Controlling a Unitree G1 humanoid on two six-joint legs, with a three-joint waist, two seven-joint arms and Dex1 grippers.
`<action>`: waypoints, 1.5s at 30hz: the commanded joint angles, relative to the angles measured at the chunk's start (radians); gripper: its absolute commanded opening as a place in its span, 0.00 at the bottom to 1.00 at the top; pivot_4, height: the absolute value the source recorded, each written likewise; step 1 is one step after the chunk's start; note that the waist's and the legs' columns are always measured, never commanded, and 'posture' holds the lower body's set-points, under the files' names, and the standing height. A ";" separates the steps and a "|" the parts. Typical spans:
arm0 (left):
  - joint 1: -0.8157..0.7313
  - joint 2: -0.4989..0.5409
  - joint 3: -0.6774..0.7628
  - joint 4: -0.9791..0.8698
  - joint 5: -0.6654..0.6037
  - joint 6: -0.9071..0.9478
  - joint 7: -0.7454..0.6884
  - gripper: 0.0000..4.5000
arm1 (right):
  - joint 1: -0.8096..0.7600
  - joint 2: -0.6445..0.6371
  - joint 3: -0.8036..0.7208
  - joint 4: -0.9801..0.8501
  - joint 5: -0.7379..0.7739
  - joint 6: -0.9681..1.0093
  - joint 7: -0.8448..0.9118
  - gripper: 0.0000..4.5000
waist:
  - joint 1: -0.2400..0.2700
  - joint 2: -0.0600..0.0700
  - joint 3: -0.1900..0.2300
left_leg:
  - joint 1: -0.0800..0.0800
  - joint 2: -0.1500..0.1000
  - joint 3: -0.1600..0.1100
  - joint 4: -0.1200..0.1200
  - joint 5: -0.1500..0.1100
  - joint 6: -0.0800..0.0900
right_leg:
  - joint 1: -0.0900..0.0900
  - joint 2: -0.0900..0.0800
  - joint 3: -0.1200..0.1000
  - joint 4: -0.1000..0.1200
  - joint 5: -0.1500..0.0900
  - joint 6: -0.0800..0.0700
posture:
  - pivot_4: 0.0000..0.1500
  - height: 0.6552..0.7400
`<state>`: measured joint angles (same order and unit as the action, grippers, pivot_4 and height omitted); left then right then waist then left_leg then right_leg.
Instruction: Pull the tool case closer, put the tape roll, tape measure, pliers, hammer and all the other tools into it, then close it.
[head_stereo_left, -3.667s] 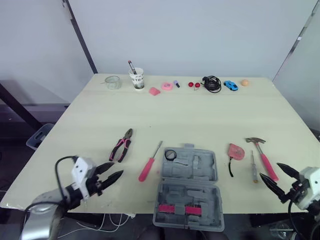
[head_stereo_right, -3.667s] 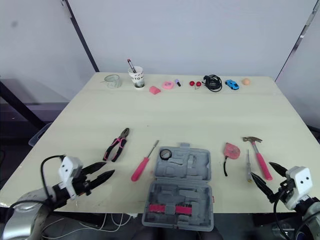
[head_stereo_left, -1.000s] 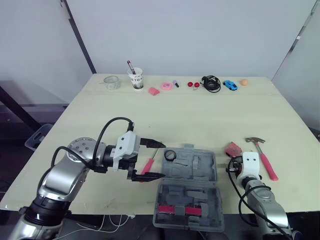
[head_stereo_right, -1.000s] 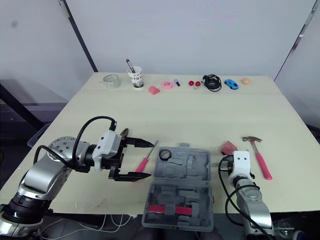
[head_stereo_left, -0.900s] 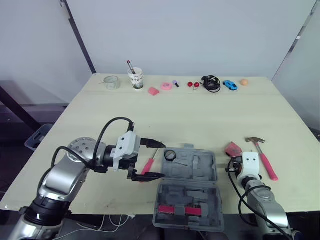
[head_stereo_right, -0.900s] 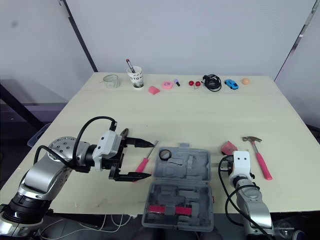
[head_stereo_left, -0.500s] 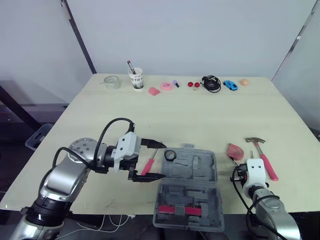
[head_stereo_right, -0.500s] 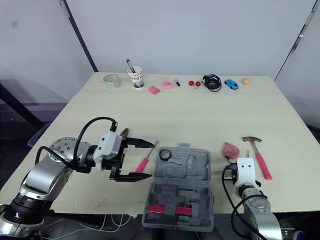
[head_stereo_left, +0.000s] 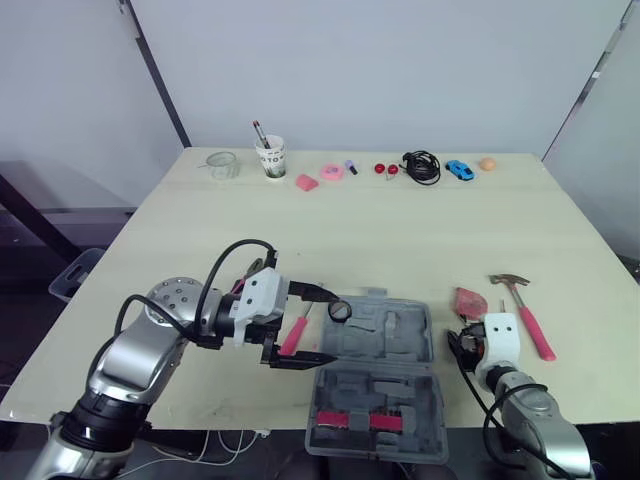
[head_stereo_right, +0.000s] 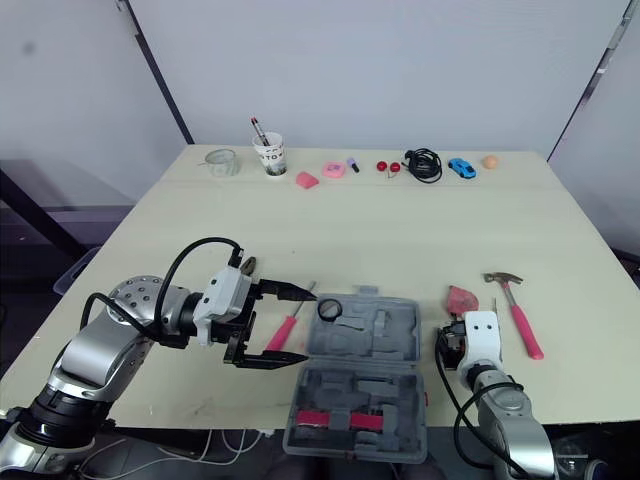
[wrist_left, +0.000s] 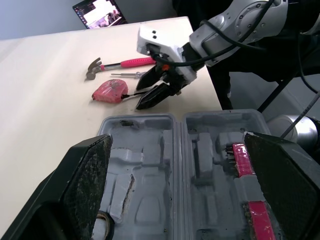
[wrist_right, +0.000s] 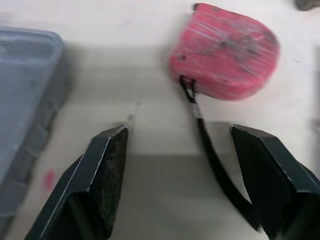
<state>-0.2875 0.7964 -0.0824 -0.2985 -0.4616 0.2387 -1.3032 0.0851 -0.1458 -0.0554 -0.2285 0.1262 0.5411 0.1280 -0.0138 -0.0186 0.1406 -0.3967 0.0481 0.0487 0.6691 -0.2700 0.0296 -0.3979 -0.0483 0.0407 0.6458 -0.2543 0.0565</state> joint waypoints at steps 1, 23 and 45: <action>-0.015 0.001 0.013 -0.004 -0.002 -0.012 0.000 1.00 | -0.026 0.002 -0.009 0.032 0.002 -0.036 0.004 0.75 | -0.001 0.000 0.000 | 0.000 0.000 0.000 0.000 0.000 0.000 | 0.000 0.000 0.000 0.000 0.000 0.000 | 1.00 1.00; -0.027 -0.001 0.013 0.018 0.008 -0.023 -0.001 1.00 | -0.052 0.002 -0.003 0.113 -0.009 -0.108 0.010 0.01 | -0.002 0.000 0.000 | 0.000 0.000 0.000 0.000 0.000 0.000 | 0.000 0.000 0.000 0.000 0.000 0.000 | 1.00 1.00; -0.034 -0.010 0.021 0.001 -0.112 0.046 -0.078 1.00 | 0.253 -0.081 0.048 -0.202 0.028 -0.070 0.130 0.01 | 0.001 0.000 0.000 | 0.000 0.000 0.000 0.000 0.000 0.000 | 0.000 0.000 0.000 0.000 0.000 0.000 | 1.00 1.00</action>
<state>-0.3060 0.7766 -0.0818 -0.2673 -0.5528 0.2924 -1.3622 0.3300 -0.2263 0.0033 -0.3858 0.1371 0.4665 0.2575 -0.0130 -0.0187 0.1405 -0.3967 0.0482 0.0483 0.6692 -0.2700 0.0297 -0.3979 -0.0483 0.0406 0.6457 -0.2545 0.0565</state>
